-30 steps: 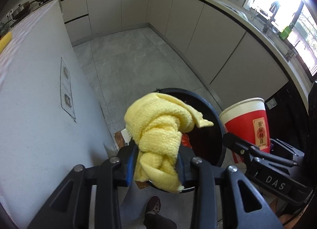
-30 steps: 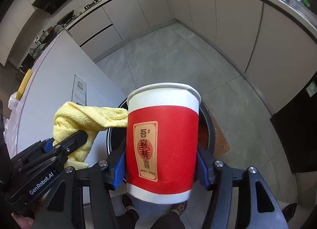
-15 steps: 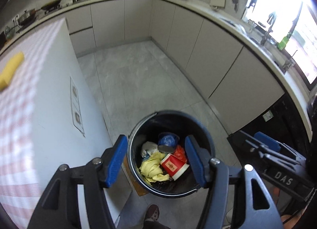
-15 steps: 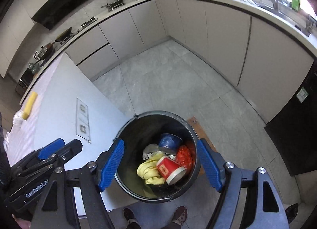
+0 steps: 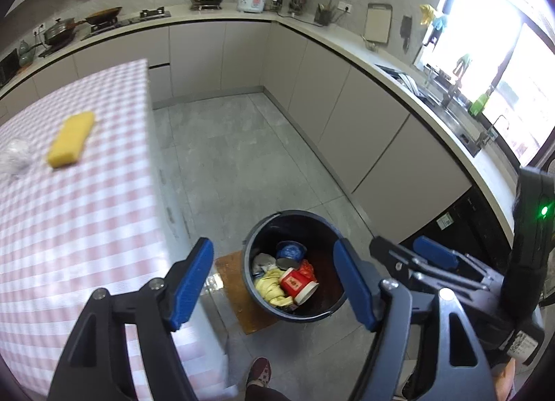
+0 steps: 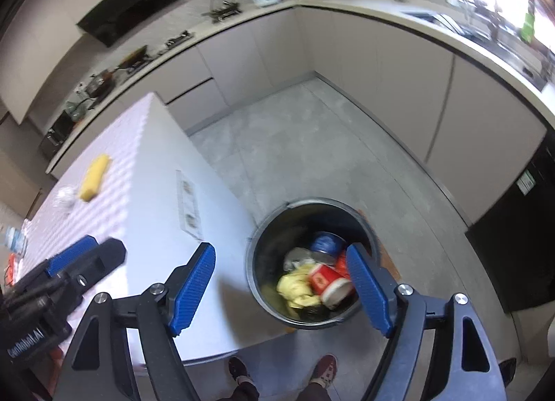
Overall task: Collect trash
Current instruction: 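Move both open tools back toward the plastic bag and yellow sponge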
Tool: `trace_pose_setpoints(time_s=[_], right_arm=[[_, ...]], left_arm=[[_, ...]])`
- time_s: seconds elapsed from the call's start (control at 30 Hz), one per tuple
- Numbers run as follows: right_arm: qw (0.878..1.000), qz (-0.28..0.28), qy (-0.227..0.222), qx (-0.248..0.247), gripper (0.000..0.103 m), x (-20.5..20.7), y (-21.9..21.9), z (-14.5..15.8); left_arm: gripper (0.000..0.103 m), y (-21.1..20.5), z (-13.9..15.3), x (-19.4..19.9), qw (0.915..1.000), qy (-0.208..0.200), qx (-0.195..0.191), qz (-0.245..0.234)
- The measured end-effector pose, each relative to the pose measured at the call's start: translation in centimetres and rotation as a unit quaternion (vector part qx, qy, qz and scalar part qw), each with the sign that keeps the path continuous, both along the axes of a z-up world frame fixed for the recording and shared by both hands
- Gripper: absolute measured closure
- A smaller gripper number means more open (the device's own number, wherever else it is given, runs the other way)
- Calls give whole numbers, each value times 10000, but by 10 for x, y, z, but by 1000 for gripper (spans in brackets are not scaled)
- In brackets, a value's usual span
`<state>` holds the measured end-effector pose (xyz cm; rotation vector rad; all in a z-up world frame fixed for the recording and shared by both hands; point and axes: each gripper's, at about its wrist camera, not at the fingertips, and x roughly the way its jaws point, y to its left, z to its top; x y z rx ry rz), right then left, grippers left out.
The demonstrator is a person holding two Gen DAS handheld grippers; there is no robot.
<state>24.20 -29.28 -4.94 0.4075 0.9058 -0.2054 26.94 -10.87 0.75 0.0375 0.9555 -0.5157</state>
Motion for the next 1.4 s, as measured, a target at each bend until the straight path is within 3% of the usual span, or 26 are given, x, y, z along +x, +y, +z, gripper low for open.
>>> trace_pose_setpoints(time_s=[0.23, 0.7, 1.07, 1.4], right_arm=[[9985, 446, -307, -46, 19, 25, 65, 29], [9926, 1123, -413, -191, 19, 87, 199, 42], [9880, 1451, -390, -363, 19, 127, 283, 41], [9882, 1480, -292, -277, 19, 158, 317, 28]], left_arm=[[29, 70, 7, 12, 9983, -39, 112, 569], [29, 210, 9, 50, 9867, -320, 501, 1513], [28, 289, 3, 75, 9818, -381, 534, 1782], [28, 320, -5, 103, 9815, -376, 624, 1772]])
